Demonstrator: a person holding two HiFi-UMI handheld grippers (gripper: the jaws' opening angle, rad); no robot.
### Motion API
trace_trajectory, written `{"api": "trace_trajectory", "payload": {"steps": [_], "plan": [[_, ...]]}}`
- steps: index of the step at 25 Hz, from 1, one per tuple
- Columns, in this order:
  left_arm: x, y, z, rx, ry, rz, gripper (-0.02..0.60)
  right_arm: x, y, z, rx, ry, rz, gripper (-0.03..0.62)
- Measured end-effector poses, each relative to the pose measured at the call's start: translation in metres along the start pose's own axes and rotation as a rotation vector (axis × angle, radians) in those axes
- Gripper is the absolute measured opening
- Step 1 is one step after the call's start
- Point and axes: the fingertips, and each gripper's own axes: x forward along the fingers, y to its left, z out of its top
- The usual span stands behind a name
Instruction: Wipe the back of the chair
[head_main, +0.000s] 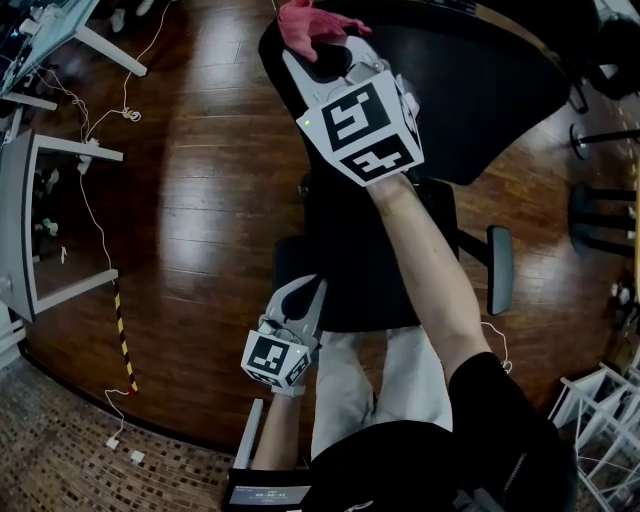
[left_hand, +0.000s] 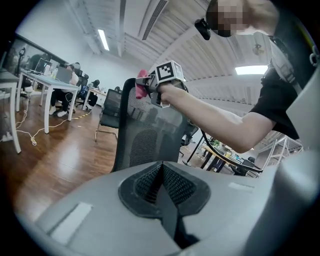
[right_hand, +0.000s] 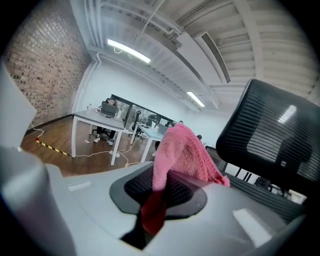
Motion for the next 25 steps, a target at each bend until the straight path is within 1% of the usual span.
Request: {"api": "trace_trajectory", "payload": {"steps": [3, 6, 10, 12, 14, 18, 22, 25], "plan": [[-0.002, -0.001, 0.008, 0.009, -0.006, -0.007, -0.009, 0.006, 0.009, 0.003, 0.011, -0.01, 0.022, 0.041], [-0.001, -0.007, 0.022, 0.036, -0.012, -0.02, -0.009, 0.009, 0.01, 0.003, 0.029, -0.012, 0.047, 0.041], [0.002, -0.015, 0.035, 0.063, -0.028, -0.03, -0.009, -0.003, 0.009, 0.009, 0.094, -0.058, 0.098, 0.041], [0.002, -0.023, 0.048, 0.092, -0.028, -0.032, -0.009, -0.024, 0.008, 0.013, 0.114, -0.093, 0.11, 0.041], [0.003, -0.031, 0.067, 0.135, -0.029, -0.032, -0.009, -0.05, 0.005, 0.014, 0.1, -0.101, 0.109, 0.041], [0.002, -0.041, 0.118, 0.226, -0.06, -0.035, -0.009, -0.102, -0.003, 0.007, 0.104, -0.058, 0.106, 0.041], [-0.01, -0.056, 0.154, 0.271, -0.073, -0.04, -0.009, -0.155, 0.006, 0.0, 0.155, -0.009, 0.095, 0.041], [-0.019, -0.071, 0.175, 0.291, -0.083, -0.055, -0.009, -0.197, 0.019, 0.004, 0.176, -0.001, 0.081, 0.041]]}}
